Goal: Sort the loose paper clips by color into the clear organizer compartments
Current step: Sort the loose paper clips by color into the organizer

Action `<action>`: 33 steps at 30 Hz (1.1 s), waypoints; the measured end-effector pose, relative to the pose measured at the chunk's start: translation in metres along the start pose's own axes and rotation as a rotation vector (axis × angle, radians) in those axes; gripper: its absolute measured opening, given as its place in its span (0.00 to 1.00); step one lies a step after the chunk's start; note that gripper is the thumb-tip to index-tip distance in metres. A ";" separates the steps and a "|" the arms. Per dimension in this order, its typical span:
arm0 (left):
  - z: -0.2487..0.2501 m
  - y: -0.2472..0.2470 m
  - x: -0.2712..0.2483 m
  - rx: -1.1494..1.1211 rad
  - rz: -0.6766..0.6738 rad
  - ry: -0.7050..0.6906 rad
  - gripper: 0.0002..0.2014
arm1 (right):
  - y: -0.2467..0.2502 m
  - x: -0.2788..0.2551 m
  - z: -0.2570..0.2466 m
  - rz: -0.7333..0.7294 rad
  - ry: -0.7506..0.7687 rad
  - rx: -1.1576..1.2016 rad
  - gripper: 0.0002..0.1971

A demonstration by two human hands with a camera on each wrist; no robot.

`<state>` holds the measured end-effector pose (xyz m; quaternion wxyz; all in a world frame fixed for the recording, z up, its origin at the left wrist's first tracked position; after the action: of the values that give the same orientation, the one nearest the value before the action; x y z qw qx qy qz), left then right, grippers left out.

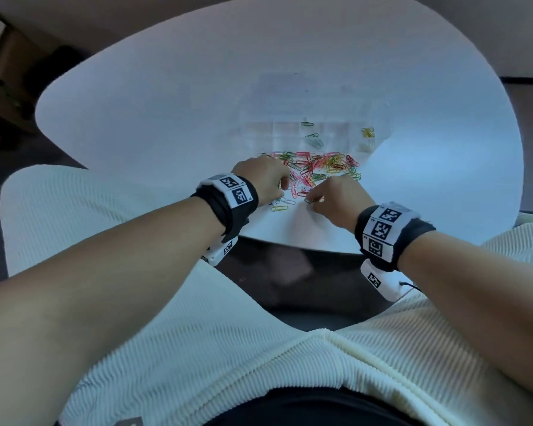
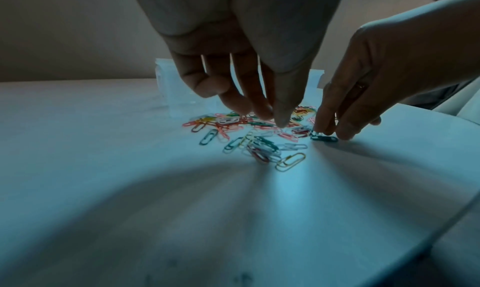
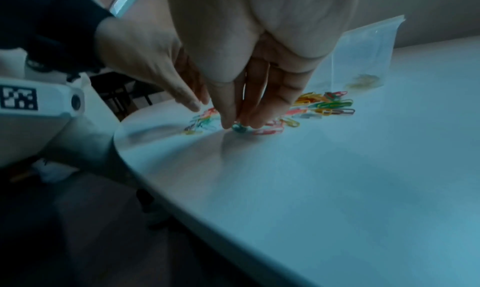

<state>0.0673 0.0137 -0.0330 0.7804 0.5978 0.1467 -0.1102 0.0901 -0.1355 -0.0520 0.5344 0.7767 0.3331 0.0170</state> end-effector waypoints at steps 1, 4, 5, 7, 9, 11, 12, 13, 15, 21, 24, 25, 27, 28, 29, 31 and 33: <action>0.000 -0.002 0.001 0.005 0.001 -0.009 0.08 | -0.004 0.000 0.000 -0.005 0.000 -0.024 0.06; -0.002 -0.007 0.003 0.013 0.018 -0.002 0.10 | -0.010 0.000 0.002 -0.003 -0.012 -0.063 0.07; -0.003 -0.009 0.004 0.013 0.020 0.003 0.11 | -0.010 0.000 0.002 0.003 -0.013 -0.075 0.07; -0.005 -0.013 0.004 0.014 0.008 0.014 0.13 | -0.010 0.001 0.003 0.015 -0.013 -0.107 0.06; -0.006 -0.017 0.004 0.005 0.003 0.025 0.13 | -0.009 -0.001 0.003 0.028 -0.012 -0.141 0.05; -0.005 -0.018 0.004 -0.013 0.011 0.025 0.12 | -0.010 -0.003 0.002 0.042 0.000 -0.165 0.06; -0.005 -0.018 0.005 -0.023 0.014 0.021 0.12 | -0.011 -0.003 0.003 0.046 0.005 -0.165 0.07; -0.005 -0.019 0.006 -0.037 0.015 0.017 0.12 | -0.011 -0.003 0.003 0.047 0.007 -0.153 0.08; -0.005 -0.019 0.006 -0.066 0.020 0.006 0.12 | -0.013 -0.003 0.005 0.042 -0.001 -0.112 0.10; -0.002 -0.018 0.005 -0.108 0.068 -0.028 0.14 | -0.017 -0.003 0.007 0.006 -0.010 -0.028 0.09; -0.001 -0.013 0.006 -0.136 0.092 -0.041 0.15 | -0.003 -0.003 0.007 0.041 -0.064 0.117 0.05; -0.001 -0.008 0.007 -0.163 0.121 -0.038 0.15 | 0.005 -0.001 0.011 0.067 -0.116 0.202 0.03; -0.002 0.004 0.008 -0.276 0.194 0.013 0.15 | 0.018 0.004 0.027 0.108 -0.281 0.505 0.07; -0.004 0.009 0.008 -0.369 0.226 0.061 0.14 | 0.022 0.005 0.034 0.131 -0.355 0.699 0.09; -0.006 0.013 0.008 -0.469 0.244 0.115 0.13 | 0.024 0.007 0.041 0.167 -0.414 0.885 0.11; -0.010 0.015 0.007 -0.680 0.249 0.201 0.08 | 0.025 0.007 0.047 0.223 -0.499 1.140 0.11; -0.014 0.016 0.006 -0.844 0.240 0.259 0.04 | 0.025 0.005 0.046 0.194 -0.510 1.240 0.10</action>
<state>0.0769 0.0312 -0.0236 0.9380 0.2493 0.2051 0.1260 0.1242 -0.1756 -0.0529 0.0480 0.9457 0.0733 -0.3131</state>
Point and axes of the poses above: each hand's wrist, its own x-axis towards the middle knuckle, its own y-axis out of the back of the hand, z = x × y, the point moved 5 cm from there along x, towards the middle knuckle, and after that the axes turned 5 degrees about z, right-handed, at the moved point
